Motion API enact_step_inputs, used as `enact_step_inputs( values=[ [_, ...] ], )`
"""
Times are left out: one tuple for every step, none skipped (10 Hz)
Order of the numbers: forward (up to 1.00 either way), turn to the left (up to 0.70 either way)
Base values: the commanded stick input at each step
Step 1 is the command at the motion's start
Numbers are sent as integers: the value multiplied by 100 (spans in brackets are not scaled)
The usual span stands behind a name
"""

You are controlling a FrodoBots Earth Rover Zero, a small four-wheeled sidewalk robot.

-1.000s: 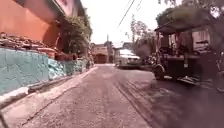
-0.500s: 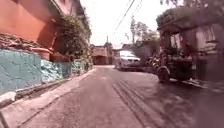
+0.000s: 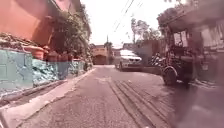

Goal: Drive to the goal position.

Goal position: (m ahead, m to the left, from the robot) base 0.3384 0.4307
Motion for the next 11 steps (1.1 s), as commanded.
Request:
enact_step_inputs(
  values=[
    [70, -5],
    [70, -25],
    [70, -34],
    [70, -34],
    [70, -34],
    [70, -22],
    [70, -4],
    [70, 1],
    [70, 1],
    [70, 1],
    [70, 1]
  ],
)
